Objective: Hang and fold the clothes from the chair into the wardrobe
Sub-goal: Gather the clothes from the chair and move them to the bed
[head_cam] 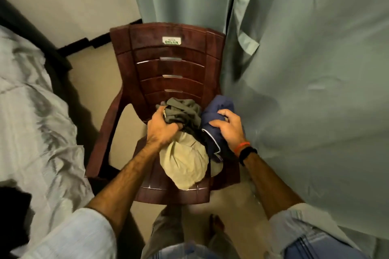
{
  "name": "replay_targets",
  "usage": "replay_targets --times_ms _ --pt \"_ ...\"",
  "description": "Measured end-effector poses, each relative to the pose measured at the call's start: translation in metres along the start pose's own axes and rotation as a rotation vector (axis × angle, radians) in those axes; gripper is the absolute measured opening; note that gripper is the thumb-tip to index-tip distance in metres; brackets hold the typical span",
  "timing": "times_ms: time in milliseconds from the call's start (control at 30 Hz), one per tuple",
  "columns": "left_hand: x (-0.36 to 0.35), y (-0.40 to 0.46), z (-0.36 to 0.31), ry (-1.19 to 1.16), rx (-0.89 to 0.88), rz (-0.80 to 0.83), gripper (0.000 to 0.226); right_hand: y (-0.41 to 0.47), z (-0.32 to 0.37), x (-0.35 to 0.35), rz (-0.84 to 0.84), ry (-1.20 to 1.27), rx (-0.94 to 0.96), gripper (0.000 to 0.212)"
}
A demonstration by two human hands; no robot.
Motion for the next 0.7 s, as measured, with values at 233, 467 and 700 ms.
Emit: replay_targets --times_ms 233,467,700 --pt "0.034 -0.103 -0.005 -0.264 -0.034 -0.237 0.04 -0.065 0.067 -0.033 0.258 0.148 0.192 0.016" --pt "0.105 -0.185 0.008 -0.466 -0.035 -0.481 0.052 -0.129 0.129 -0.082 0.494 0.182 0.325 0.025" --pt "0.199 -0.246 0.053 -0.61 -0.038 -0.729 0.04 -0.21 0.182 -0.169 0.745 0.198 0.481 0.023"
Point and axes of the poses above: each hand's wrist, its own y-axis towards the middle knuckle, its own x-axis out of the back of the hand, z = x × y, the point moved 4 cm from there along y, towards the middle knuckle, and after that the axes turned 4 degrees about x, right-handed, at the moved point
